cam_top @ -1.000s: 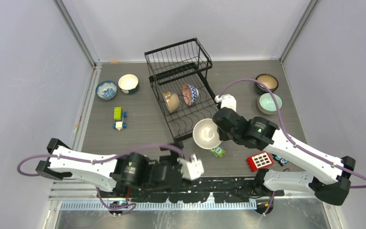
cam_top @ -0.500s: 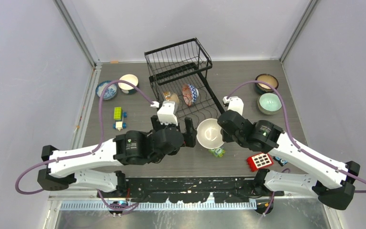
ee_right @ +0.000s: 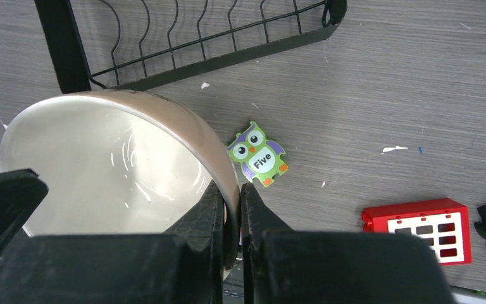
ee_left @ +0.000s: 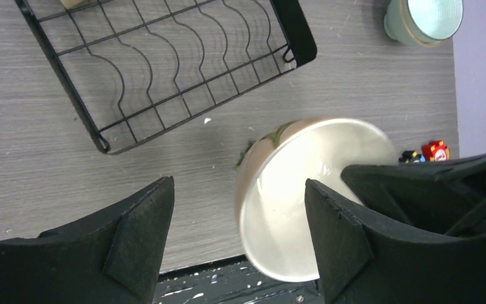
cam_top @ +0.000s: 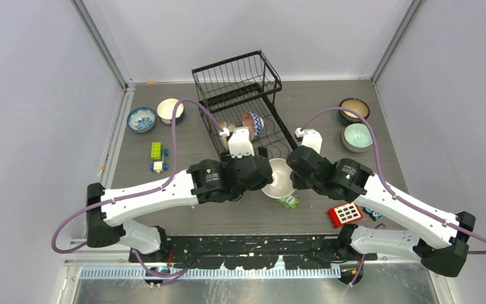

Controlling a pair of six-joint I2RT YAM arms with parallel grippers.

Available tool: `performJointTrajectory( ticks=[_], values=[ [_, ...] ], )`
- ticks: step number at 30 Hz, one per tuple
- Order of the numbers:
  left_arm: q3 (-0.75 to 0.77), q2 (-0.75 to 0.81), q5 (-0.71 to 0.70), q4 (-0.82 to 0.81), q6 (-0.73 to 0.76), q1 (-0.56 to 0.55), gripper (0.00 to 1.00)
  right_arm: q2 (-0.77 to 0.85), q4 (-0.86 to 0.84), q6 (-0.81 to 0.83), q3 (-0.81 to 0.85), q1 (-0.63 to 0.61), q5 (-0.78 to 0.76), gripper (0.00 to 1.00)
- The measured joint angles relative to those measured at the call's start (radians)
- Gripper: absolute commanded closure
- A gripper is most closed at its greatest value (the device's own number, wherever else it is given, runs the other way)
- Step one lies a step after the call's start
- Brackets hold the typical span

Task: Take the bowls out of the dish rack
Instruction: Place the bowl at the center of the board.

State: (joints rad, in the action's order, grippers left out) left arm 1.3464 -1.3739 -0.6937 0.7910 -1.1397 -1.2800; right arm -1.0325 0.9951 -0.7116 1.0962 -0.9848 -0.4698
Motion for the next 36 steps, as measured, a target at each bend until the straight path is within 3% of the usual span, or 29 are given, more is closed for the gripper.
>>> performJointTrajectory(
  ticks=[6, 16, 22, 24, 29, 32, 36],
  values=[
    [0.108, -0.076, 0.008, 0.033, -0.003, 0.013, 0.30, -0.011, 0.001, -0.003, 0.011, 0.000, 0.000, 0.99],
    [0.056, -0.083, 0.037, 0.040, -0.007, 0.019, 0.49, -0.016, 0.000, -0.011, 0.032, 0.000, -0.001, 0.99],
    [0.018, -0.083, 0.051, 0.040, -0.008, 0.022, 0.55, -0.035, 0.000, -0.017, 0.046, 0.000, 0.000, 0.99],
    [0.017, -0.083, 0.051, 0.039, -0.008, 0.023, 0.63, -0.042, 0.001, -0.018, 0.047, 0.000, 0.001, 0.99],
    [0.014, -0.083, 0.053, 0.036, -0.011, 0.031, 0.97, -0.052, 0.003, -0.023, 0.058, 0.000, 0.005, 0.99],
    [0.010, -0.083, 0.057, 0.034, -0.005, 0.033, 1.00, -0.056, 0.001, -0.024, 0.062, 0.000, 0.008, 0.99],
    [0.007, -0.083, 0.060, 0.035, -0.005, 0.037, 1.00, -0.063, 0.001, -0.025, 0.063, 0.000, 0.008, 0.73]
  ],
)
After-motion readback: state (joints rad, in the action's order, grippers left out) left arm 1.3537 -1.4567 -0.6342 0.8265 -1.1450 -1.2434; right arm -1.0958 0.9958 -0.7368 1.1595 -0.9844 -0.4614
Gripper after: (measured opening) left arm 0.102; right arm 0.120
